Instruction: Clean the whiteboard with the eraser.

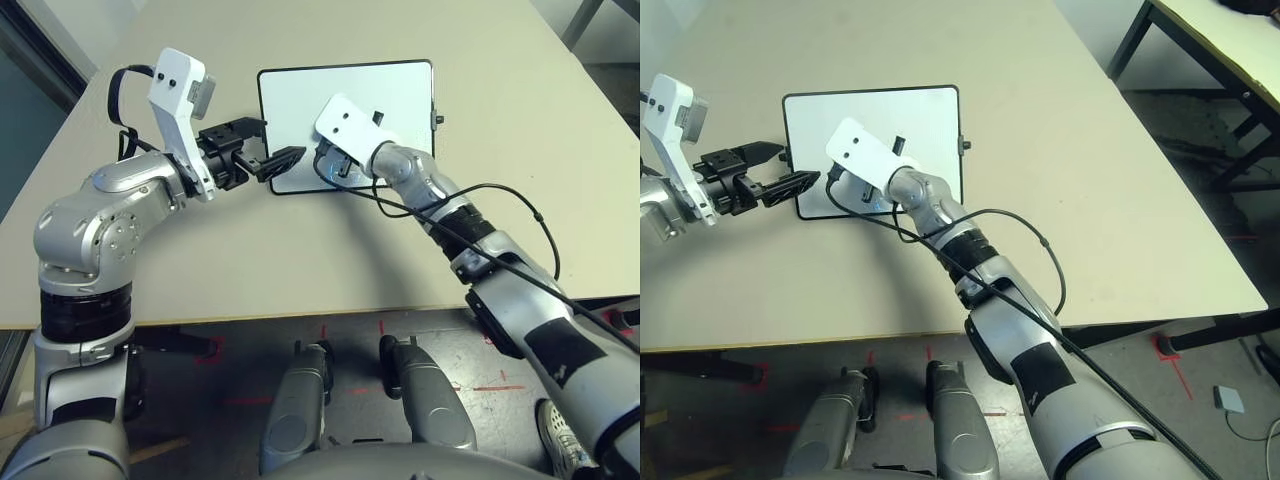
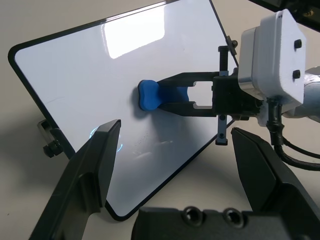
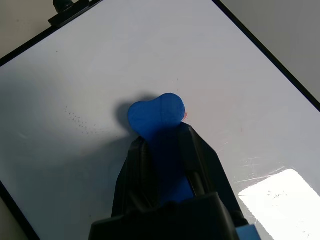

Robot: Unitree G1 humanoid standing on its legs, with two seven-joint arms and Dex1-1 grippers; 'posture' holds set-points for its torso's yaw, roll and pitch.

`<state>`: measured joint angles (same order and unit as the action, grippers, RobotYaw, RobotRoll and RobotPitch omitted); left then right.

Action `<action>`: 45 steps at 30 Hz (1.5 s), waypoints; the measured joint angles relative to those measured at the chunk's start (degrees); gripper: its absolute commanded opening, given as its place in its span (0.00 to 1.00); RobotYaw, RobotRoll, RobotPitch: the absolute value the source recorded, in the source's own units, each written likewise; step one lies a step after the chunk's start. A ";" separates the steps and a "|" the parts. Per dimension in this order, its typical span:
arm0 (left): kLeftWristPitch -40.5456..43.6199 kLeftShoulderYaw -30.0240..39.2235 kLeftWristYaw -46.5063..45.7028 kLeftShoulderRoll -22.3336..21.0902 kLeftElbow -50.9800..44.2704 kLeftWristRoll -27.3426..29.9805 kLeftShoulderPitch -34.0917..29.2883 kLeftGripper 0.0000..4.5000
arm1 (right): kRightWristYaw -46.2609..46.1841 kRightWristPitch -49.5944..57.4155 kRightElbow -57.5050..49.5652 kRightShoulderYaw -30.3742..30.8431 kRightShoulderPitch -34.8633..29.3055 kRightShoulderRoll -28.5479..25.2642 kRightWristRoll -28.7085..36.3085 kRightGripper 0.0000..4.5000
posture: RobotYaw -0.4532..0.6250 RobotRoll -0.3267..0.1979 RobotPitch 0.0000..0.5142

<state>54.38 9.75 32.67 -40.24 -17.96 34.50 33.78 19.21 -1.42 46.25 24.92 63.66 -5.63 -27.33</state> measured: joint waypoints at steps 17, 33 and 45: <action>-2.20 0.45 1.92 -0.32 1.89 -0.40 -0.21 1.00 | -3.45 -0.64 1.99 -3.24 3.01 1.06 1.55 0.17 | 0.55 0.62 0.46; -5.24 0.42 3.82 -0.43 3.09 -1.12 -1.54 1.00 | 1.79 2.82 -0.73 -1.12 -1.69 1.22 1.73 0.17 | 0.54 0.62 0.45; -3.01 0.43 2.49 -0.46 2.59 -0.49 0.32 1.00 | -2.71 1.84 9.71 -5.75 7.86 0.84 3.81 0.17 | 0.55 0.62 0.45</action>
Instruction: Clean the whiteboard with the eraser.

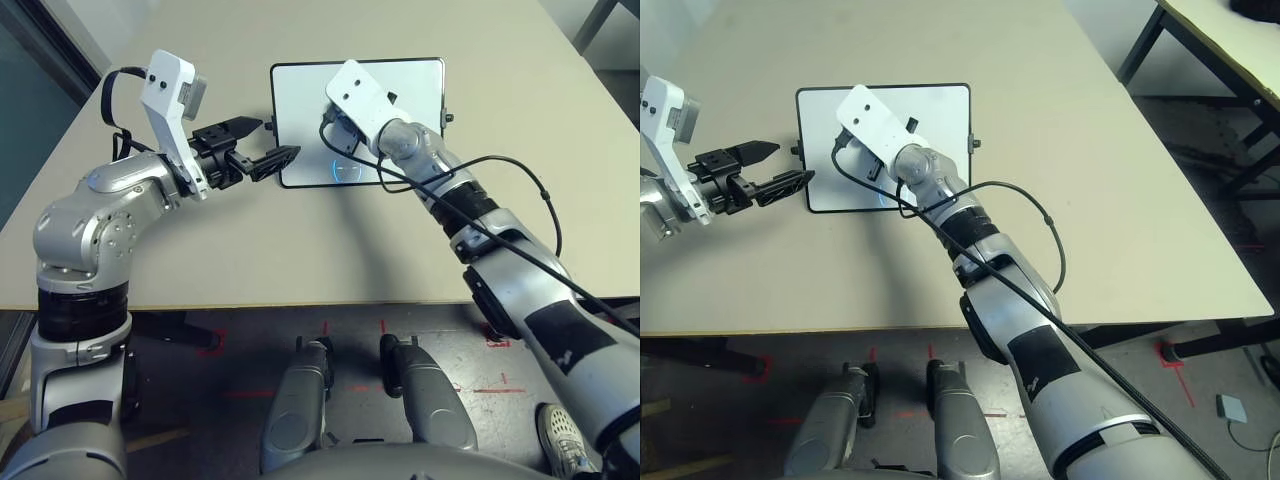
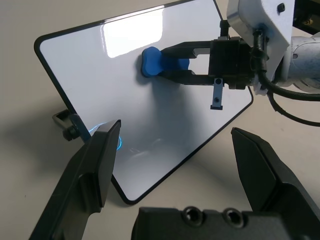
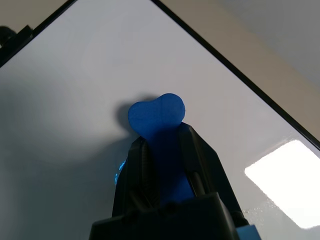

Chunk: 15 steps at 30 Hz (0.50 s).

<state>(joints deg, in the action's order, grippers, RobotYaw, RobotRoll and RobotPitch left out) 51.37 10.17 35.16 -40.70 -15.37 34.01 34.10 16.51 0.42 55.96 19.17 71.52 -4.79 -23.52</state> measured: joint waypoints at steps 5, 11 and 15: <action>1.37 -0.03 -1.47 0.97 -1.10 0.19 0.01 1.00 | 0.14 -1.34 -2.46 0.47 -1.84 1.10 -0.14 0.17 | 0.55 0.62 0.46; 2.36 -0.03 -2.30 1.32 -2.49 0.29 0.03 1.00 | 1.83 -1.73 -8.70 2.43 -6.62 2.01 -0.83 0.17 | 0.55 0.62 0.46; 2.51 -0.03 -2.51 1.45 -2.53 0.31 0.02 1.00 | 2.87 -1.71 -10.09 3.21 -7.82 2.26 -1.15 0.17 | 0.55 0.62 0.47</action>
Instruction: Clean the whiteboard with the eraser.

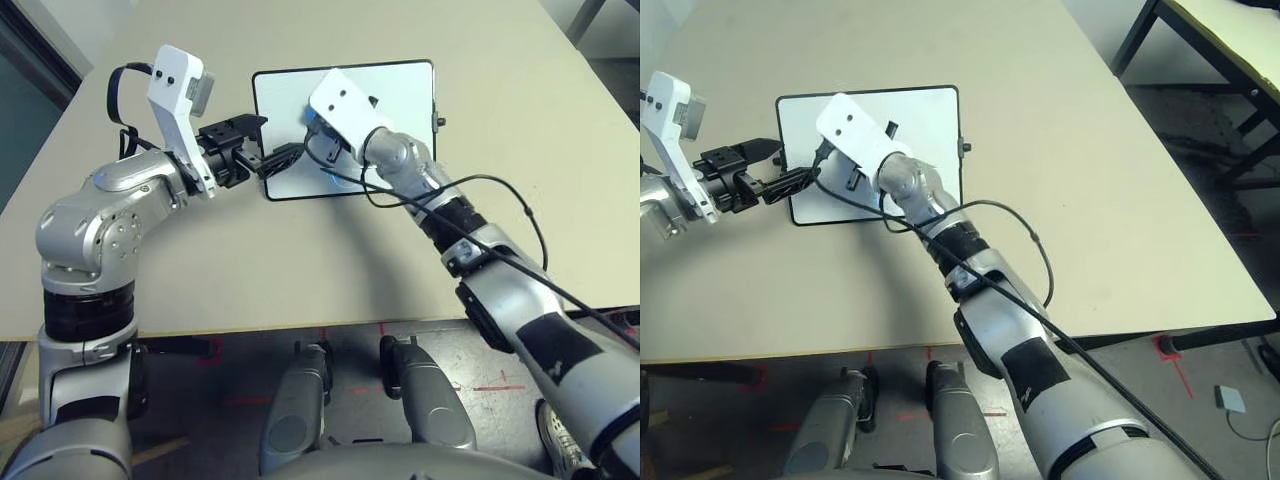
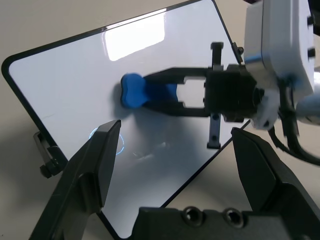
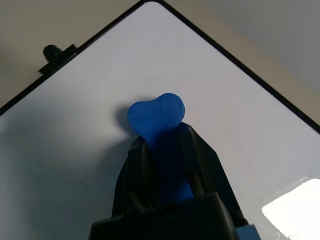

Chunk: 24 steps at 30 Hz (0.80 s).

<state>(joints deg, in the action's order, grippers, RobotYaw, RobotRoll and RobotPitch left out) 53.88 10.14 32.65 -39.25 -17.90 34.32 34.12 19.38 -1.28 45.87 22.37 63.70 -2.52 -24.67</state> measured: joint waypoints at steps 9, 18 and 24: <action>-0.01 0.01 0.61 -0.25 0.04 0.01 -0.04 1.00 | -1.16 0.13 6.48 -1.10 4.77 -0.39 0.57 0.17 | 0.55 0.62 0.47; -0.03 0.05 1.47 -0.46 0.24 -0.01 -0.24 1.00 | -3.83 0.38 11.78 -3.26 8.88 -1.70 1.43 0.17 | 0.55 0.62 0.47; -0.05 0.13 1.56 -0.54 0.30 -0.03 -0.41 1.00 | -3.01 0.29 6.09 -2.30 3.52 -0.84 1.13 0.17 | 0.55 0.62 0.48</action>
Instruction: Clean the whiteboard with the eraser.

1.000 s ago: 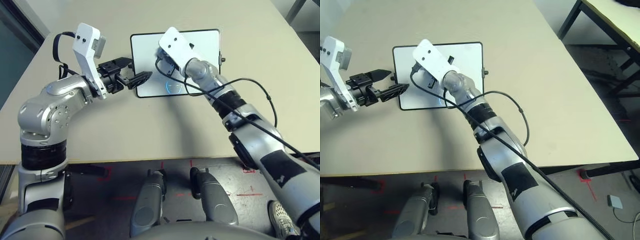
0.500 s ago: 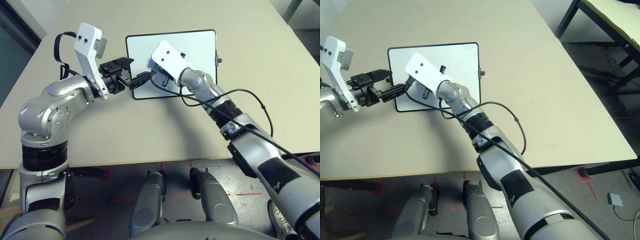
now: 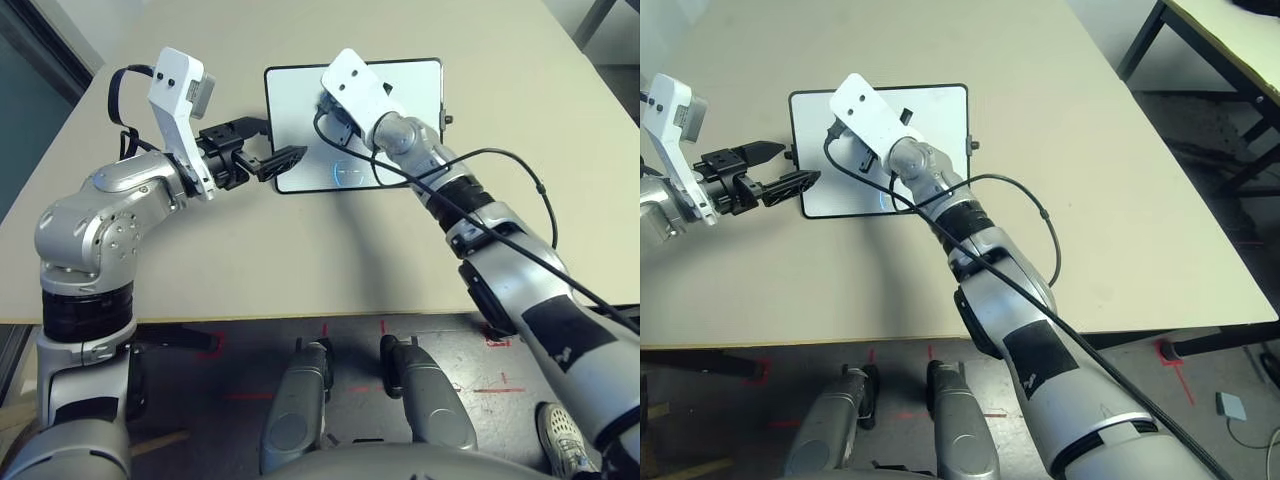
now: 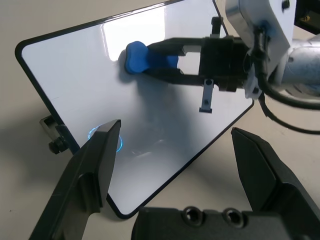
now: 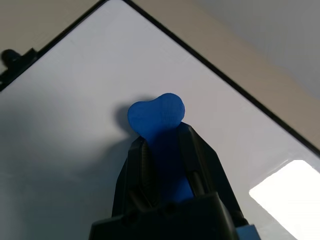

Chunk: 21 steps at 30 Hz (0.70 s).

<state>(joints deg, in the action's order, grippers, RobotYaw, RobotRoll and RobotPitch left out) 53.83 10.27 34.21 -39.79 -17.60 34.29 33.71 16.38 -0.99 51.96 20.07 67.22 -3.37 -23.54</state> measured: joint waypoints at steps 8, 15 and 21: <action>-0.01 0.01 -0.01 0.01 0.01 0.00 -0.02 1.00 | 3.96 1.02 -9.29 3.65 -8.07 0.70 -1.40 0.17 | 0.54 0.62 0.49; 0.00 0.00 -0.03 0.07 0.00 0.00 -0.02 1.00 | 3.74 1.97 -4.61 3.40 -3.79 0.29 -1.16 0.17 | 0.54 0.62 0.49; 0.00 0.00 -0.09 0.14 -0.06 0.00 -0.11 1.00 | 0.13 2.15 3.11 0.39 2.13 -0.97 -0.09 0.17 | 0.55 0.62 0.48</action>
<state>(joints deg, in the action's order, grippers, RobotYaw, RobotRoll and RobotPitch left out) 53.84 10.27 34.13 -39.66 -17.66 34.29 33.60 16.51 1.16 55.07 20.47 69.36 -4.34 -23.63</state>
